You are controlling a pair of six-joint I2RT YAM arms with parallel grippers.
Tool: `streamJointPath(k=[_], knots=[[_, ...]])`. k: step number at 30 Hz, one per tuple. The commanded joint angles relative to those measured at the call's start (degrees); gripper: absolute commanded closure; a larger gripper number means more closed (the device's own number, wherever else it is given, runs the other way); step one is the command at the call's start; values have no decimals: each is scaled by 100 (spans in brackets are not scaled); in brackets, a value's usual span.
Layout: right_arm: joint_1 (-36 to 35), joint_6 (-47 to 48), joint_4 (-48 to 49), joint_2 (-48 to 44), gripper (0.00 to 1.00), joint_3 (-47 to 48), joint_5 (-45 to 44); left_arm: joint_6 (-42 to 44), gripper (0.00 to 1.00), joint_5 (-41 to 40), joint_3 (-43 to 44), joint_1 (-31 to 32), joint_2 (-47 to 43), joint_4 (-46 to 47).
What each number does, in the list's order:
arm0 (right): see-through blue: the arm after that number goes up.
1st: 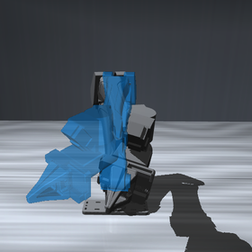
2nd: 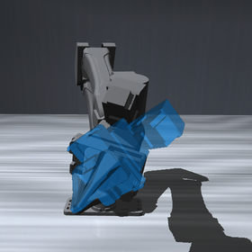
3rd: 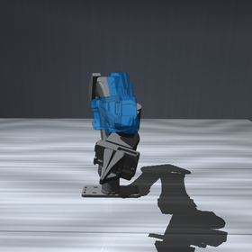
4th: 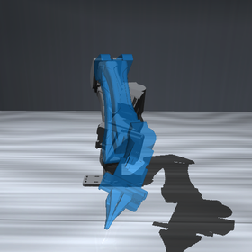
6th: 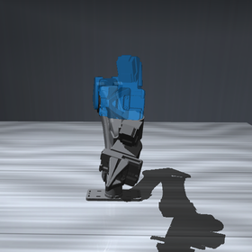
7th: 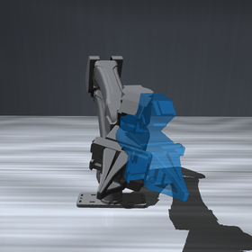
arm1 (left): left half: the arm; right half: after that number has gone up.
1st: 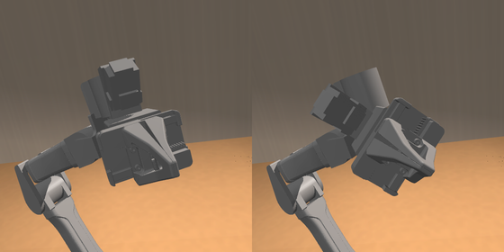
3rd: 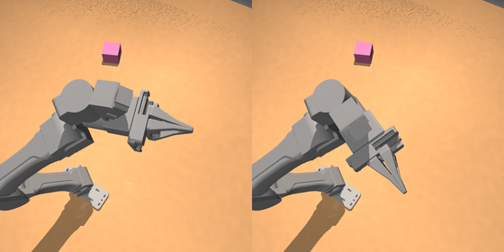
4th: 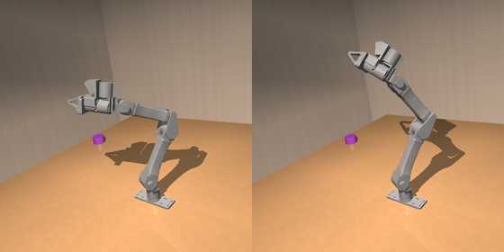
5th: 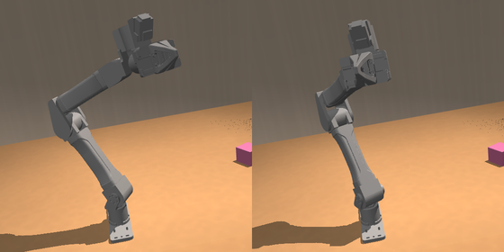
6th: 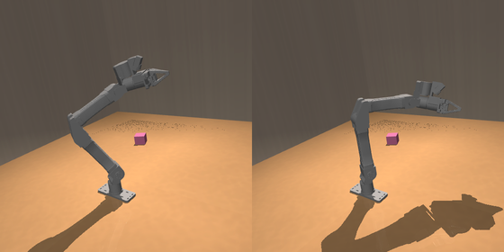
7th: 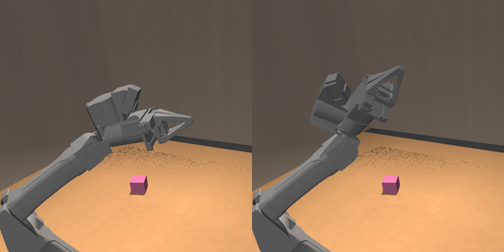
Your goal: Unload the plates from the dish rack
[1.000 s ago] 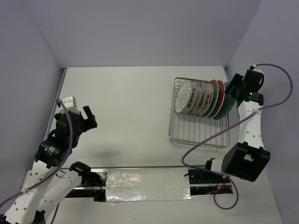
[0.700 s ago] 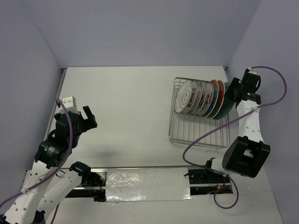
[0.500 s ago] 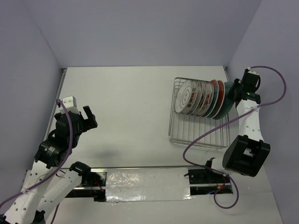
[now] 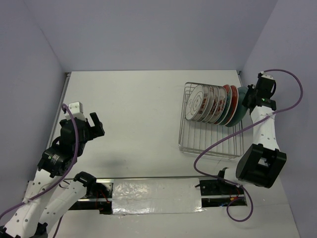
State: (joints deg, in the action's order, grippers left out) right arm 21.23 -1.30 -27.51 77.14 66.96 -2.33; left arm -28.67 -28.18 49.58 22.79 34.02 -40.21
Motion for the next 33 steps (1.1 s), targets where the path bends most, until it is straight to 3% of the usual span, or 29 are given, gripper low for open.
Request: streamJointPath(k=[1,8,15,25,33], knots=[[-58,-195,229,-314,100,379,-4,63,0,24,8,33,26,259],[-198,-380,-131,-349,100,1028,-942,54,0,6,8,33,61,250],[-269,-283,-175,-657,100,1626,-1226,54,1,15,16,33,184,241],[-594,-248,-1037,-622,100,3533,-2000,54,0,-3,16,33,245,241],[-1472,16,-1539,-691,100,5229,-2342,89,0,32,78,33,193,224]])
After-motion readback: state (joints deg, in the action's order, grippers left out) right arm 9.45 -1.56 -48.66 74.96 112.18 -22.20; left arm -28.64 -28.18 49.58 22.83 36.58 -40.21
